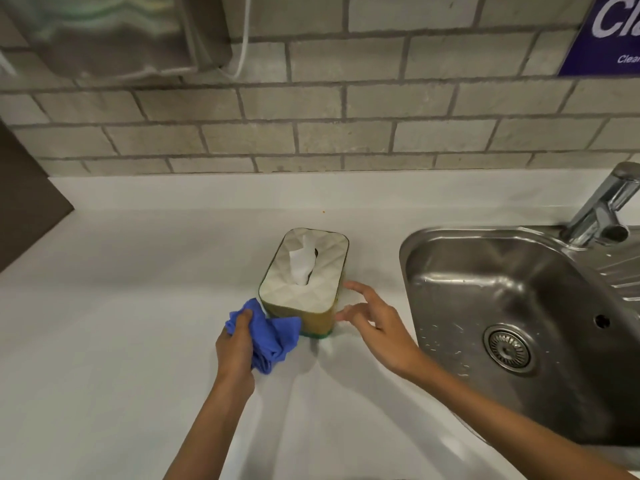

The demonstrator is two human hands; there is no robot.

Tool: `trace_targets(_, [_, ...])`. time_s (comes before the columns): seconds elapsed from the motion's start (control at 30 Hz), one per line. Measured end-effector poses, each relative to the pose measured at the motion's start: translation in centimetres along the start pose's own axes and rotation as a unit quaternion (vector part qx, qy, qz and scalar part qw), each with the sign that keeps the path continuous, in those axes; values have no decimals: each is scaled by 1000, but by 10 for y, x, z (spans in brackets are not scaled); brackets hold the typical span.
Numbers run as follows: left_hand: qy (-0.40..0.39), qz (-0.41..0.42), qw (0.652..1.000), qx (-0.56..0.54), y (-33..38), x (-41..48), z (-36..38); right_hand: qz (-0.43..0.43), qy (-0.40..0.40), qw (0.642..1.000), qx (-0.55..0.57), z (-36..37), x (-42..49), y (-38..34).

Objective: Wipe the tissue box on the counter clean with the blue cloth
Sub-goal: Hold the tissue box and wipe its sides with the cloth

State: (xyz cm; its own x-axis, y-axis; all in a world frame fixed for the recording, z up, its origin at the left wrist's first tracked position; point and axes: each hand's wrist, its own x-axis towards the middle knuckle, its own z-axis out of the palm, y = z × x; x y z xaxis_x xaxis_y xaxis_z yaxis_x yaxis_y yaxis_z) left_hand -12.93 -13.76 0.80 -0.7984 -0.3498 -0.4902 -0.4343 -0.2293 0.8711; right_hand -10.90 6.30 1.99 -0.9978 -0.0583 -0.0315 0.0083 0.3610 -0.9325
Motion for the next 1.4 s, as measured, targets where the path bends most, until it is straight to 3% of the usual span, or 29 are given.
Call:
trace_targets(0.2, [16,-14,1000,-6,2,-11,-10,25,126,992,-5,-30,65,-4])
trace_targets(0.43, [-33,-71,996,-34,-4,-27,9,118,-30,992,25,-28,139,-1])
trace_targets(0.77, [-8,-50,998,-41,19,26,10,98,-54,993,44,-48,106,11])
trace_targets(1.03, [-52,9,996,70,45,64,32,87,-51,994,49,-65,57,16])
trace_targets(1.2, [-62,42,991,108,49,72,31,100,-104,989,8,-81,47,25])
trace_targets(1.4, [-72,22,991,113,31,58,0,109,-204,970,-80,-86,79,25])
